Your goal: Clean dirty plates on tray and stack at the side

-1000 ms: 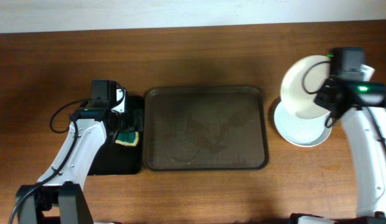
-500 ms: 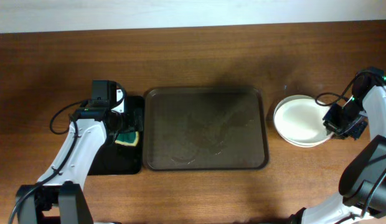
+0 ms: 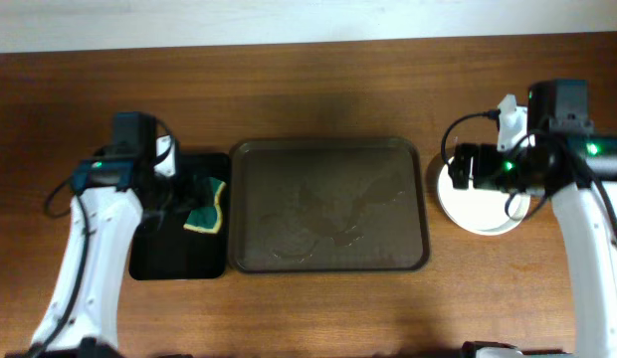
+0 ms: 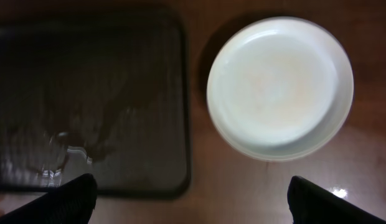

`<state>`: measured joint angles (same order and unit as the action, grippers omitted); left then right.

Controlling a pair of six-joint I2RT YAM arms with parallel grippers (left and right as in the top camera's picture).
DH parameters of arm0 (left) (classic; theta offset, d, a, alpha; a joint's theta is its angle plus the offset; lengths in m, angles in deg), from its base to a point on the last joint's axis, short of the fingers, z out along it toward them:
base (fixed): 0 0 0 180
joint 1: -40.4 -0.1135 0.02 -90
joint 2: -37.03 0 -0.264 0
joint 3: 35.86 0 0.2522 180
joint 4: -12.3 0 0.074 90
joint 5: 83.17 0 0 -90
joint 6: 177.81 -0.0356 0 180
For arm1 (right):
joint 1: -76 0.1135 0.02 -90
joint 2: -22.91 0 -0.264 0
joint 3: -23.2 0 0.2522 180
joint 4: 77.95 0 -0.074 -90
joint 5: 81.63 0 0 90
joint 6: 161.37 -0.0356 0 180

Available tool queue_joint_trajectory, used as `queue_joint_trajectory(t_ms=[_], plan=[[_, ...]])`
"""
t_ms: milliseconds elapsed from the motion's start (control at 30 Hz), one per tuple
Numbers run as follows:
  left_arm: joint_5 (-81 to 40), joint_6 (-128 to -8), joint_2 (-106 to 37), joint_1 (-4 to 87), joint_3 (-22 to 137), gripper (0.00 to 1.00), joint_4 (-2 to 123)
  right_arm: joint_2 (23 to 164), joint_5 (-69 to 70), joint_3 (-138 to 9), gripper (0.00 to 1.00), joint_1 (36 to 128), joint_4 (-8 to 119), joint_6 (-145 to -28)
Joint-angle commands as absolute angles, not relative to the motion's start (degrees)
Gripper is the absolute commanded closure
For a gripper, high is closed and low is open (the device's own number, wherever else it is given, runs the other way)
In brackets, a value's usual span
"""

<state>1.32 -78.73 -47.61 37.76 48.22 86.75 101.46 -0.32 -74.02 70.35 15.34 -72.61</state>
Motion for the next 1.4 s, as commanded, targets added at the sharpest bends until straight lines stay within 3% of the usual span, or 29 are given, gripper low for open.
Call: queue_joint_trajectory(t_ms=[0, 167, 300, 700, 867, 1033, 1233, 1367], plan=[[0.42, -80.15, -38.71, 33.89, 49.19, 0.01, 91.36, 94.68, 1.12, -73.59, 0.01, 70.75, 14.55, -71.58], [0.33, -82.97, -14.52, 33.59, 38.83, 0.01, 84.83, 72.45, 1.1, -58.79, 0.01, 70.75, 21.59, -71.58], [0.38, -82.73, 5.48, 33.59, 26.96, 0.01, 81.2, 62.51, 1.32, -52.1, 0.01, 70.75, 18.62, -71.6], [0.38, -82.75, 8.83, 33.59, 26.67, 0.01, 82.29, 62.7, 3.92, -51.97, 0.01, 70.68, 18.93, -71.6], [0.38, -82.75, 8.83, 33.59, 26.67, 0.01, 82.27, 52.34, 3.92, -38.16, 0.01, 73.37, 45.42, -71.58], [0.38, -82.75, 8.83, 33.59, 26.67, 0.01, 82.29, 32.96, 3.74, -12.06, 0.01, 75.05, 73.96, -71.58], [0.38, -82.75, 8.83, 33.59, 26.67, 0.01, 82.29, 23.1, 3.7, 8.2, 0.01, 75.99, 94.88, -71.56], [0.38, -82.75, 8.83, 33.59, 26.67, 0.01, 82.29, 23.1, 3.44, 9.12, 0.01, 76.01, 83.93, -69.66]])
